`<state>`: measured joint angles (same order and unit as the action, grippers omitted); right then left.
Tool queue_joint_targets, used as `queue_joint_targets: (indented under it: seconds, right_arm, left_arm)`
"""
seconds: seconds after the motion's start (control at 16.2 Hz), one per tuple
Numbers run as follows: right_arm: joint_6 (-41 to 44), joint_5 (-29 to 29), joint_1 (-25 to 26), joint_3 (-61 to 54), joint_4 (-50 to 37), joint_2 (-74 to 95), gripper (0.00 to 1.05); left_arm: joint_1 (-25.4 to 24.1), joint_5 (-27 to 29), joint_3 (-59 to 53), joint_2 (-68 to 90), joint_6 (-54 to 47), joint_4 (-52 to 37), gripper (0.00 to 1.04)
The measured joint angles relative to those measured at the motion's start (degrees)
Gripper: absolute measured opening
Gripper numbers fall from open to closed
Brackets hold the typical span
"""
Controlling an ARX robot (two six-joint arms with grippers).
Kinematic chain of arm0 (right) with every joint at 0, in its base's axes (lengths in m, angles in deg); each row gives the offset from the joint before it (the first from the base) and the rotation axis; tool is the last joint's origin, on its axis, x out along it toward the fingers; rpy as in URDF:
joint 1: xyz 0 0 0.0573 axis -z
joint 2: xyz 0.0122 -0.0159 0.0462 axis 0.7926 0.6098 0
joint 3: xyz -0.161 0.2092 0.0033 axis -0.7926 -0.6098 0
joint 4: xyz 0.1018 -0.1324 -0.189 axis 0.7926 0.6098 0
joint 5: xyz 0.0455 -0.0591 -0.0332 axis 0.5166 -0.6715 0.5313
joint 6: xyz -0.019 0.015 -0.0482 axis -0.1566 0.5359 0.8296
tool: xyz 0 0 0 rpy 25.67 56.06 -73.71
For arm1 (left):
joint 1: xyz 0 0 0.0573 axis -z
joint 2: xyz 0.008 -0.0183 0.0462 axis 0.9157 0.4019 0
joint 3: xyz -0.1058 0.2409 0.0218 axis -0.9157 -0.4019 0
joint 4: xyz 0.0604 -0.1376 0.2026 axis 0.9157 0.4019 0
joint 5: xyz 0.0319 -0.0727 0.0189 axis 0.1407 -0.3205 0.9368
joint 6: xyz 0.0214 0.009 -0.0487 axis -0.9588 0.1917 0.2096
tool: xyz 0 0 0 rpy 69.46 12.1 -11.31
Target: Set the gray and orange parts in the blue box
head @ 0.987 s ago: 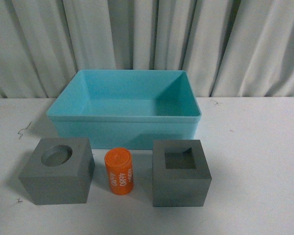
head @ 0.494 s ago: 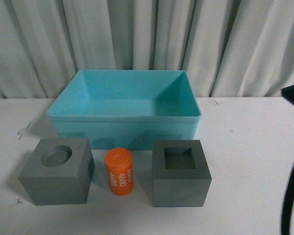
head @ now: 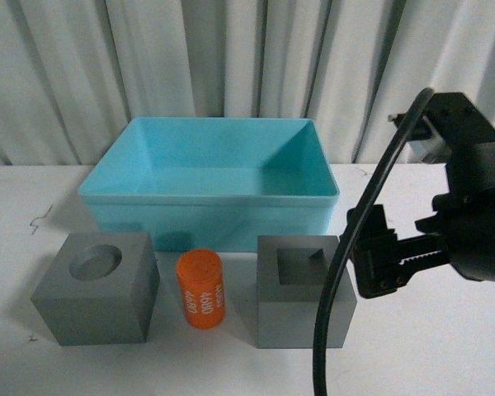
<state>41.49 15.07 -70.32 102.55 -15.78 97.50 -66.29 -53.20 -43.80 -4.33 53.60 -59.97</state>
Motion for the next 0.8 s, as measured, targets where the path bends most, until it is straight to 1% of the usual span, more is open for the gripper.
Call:
queue_joint_targets:
  seconds: [0.19,0.43,0.68,0.8]
  right_arm:
    - [-2.5,-1.8,-2.2,2.5,0.2,4.4,0.98]
    - [-4.7,-2.7,-4.6,6.3,1.1,9.1,0.98]
    - [-7.3,-3.8,-5.4,7.2,1.7,12.0,0.97]
    - [-7.9,-4.1,-5.4,7.5,1.7,12.3,0.76]
  left_arm:
    - [0.0,0.0,0.0,0.0,0.0,0.0,0.98]
    - [0.0,0.0,0.0,0.0,0.0,0.0,0.98]
    - [0.0,0.0,0.0,0.0,0.0,0.0,0.98]
    - [0.0,0.0,0.0,0.0,0.0,0.0,0.98]
